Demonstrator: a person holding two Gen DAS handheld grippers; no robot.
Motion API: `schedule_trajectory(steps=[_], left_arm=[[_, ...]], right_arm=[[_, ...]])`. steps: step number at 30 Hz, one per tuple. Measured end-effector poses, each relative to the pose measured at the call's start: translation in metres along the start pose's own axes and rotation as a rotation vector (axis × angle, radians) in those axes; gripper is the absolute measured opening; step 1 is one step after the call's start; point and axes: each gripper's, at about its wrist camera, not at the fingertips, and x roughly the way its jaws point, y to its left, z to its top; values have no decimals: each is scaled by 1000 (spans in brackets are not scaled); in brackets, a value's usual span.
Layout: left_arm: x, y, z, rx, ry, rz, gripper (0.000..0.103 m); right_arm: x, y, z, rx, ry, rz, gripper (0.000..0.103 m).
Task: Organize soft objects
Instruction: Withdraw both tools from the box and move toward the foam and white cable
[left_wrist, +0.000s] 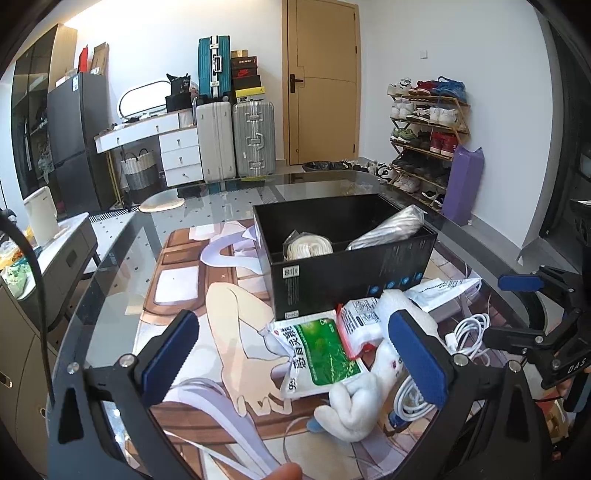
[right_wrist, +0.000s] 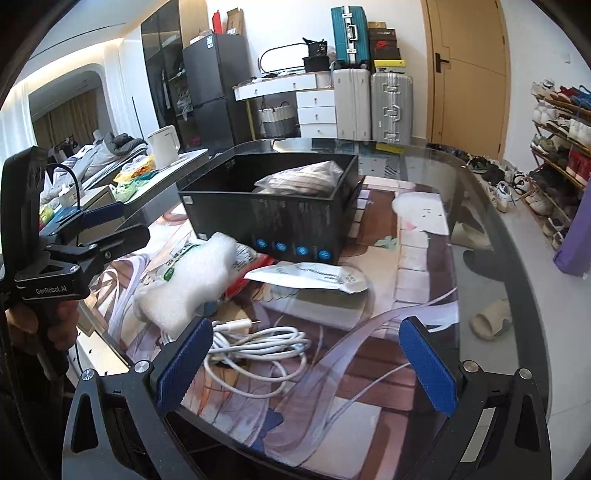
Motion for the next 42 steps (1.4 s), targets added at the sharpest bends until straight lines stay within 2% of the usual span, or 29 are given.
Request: schedule_trajectory(steps=[14,25,29,36,39,42], left_arm=[[-2,2,-1,-4,-7,-8,103],[2,1,-4,0,3,-9,103],[2,0,-4,0,3,-8,103],[3,-1,-6,-1,7,-7,103],[3,0,-5,0,7,-9,103],[3,0,-5,-3,8,-9,103]], right_arm=[[25,19,-11,-24,84,85,102],[41,21,-14,25,99,108,102],[41,24,-15,35,77,106,102],[43,32,-18,0,71,79,102],[43,32,-19,-14,61,79,93],[41,29,-17,-3,50,98,75]])
